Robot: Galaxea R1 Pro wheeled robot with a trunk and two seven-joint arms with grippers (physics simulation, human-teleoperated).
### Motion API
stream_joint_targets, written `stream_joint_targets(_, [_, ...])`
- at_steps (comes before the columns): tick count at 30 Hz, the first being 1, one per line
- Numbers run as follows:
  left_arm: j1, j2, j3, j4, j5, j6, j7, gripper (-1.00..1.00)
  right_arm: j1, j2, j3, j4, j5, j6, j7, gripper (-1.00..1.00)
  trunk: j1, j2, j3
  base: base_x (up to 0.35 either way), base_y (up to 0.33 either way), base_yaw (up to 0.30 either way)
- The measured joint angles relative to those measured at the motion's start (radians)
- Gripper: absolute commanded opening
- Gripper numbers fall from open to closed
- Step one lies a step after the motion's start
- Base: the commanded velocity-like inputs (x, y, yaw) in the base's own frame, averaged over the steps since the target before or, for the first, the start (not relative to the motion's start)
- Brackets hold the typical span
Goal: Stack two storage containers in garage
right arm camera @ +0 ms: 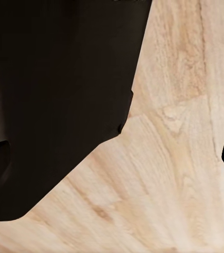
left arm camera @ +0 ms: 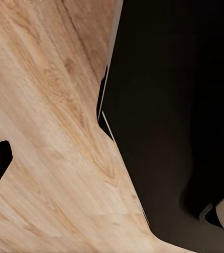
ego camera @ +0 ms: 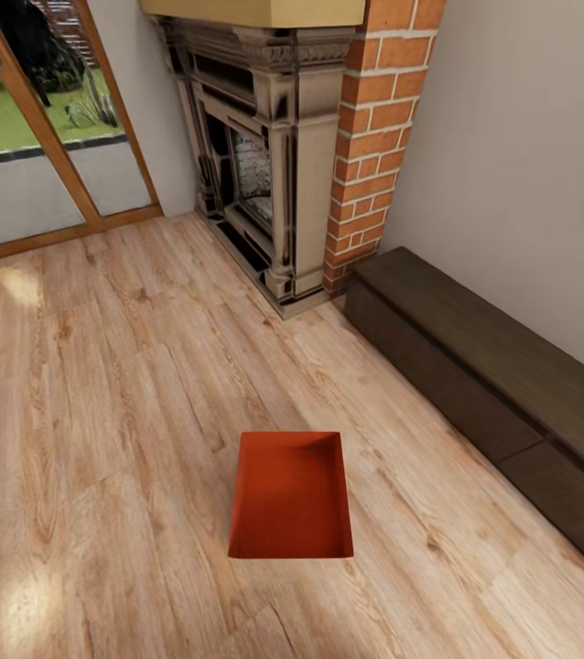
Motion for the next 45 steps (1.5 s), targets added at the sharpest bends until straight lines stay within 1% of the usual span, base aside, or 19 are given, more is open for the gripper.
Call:
stream_joint_targets(36, [0.0,0.003,-0.001,0.0,-0.002,0.0,0.0,1.0,0.0,0.004,-0.001,0.0,-0.002,-0.002,0.001,1.0,0.138,-0.252,-0.113,0.0,0.0,0.0])
stream_joint_targets(45, [0.0,0.002,-0.001,0.0,-0.001,0.0,0.0,1.0,0.0,0.006,-0.001,0.0,-0.004,0.001,0.001,1.0,0.173,-0.315,-0.141,0.0,0.0,-0.044])
